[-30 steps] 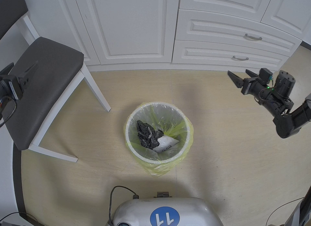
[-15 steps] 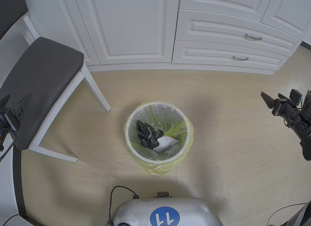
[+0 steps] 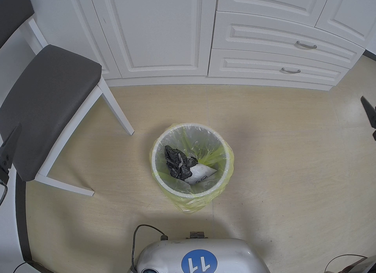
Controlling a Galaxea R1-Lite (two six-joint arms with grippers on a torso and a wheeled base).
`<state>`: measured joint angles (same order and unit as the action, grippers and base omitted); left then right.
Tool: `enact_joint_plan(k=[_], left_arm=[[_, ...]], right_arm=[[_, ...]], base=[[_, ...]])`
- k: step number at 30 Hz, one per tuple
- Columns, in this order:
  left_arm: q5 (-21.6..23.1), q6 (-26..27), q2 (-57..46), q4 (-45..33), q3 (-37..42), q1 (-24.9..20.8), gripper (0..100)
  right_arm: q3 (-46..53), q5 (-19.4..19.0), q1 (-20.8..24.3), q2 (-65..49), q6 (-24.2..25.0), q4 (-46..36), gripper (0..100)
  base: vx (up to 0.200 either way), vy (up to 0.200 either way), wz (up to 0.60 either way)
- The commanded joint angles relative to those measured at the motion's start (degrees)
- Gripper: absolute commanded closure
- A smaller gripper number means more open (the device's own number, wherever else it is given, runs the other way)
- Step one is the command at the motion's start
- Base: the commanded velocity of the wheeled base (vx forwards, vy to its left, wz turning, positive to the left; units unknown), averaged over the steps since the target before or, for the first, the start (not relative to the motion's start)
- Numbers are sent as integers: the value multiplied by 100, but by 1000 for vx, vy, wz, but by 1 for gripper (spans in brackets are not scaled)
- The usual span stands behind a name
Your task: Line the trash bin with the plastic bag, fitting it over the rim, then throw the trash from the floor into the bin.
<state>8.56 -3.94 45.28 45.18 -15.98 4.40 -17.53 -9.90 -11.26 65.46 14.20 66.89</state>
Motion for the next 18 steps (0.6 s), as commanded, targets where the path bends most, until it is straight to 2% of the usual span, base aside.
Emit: enact_joint_plan(k=[1,3,6,7,10,13,16,18], left_arm=[[357,-151,-1223,-730,-195,-1,0],[357,-230,-1407,-1064,-397,-1,0],[357,-230,-1407,-1064,-397,-1,0],[348,-388,-1829,-1776,-801,-9,0],[357,-380,-2172,-2356,-1074,-89,0],[410,-388,-2348,-2655,-1232,-238,0],[410,-397,-2726,-3217,-1540,-686,0],[401,-388,-2937,-3428,-1592,-818,0]], right_arm=[[-128,-416,-60,-2169,267,-862,0],[-321,-539,-60,-2574,267,-1398,0],[-321,-539,-60,-2574,267,-1398,0],[-866,-856,-51,-3347,276,-2646,0],[-1262,-944,-25,-3787,276,-3481,0],[-1411,-988,1,-3989,276,-3762,0],[-1587,-1269,116,-4393,285,-4070,0],[-1622,-1366,168,-4551,285,-4158,0]], base=[[0,0,0],[0,0,0],[0,0,0],[0,0,0],[0,0,0],[0,0,0],[0,0,0],[0,0,0]])
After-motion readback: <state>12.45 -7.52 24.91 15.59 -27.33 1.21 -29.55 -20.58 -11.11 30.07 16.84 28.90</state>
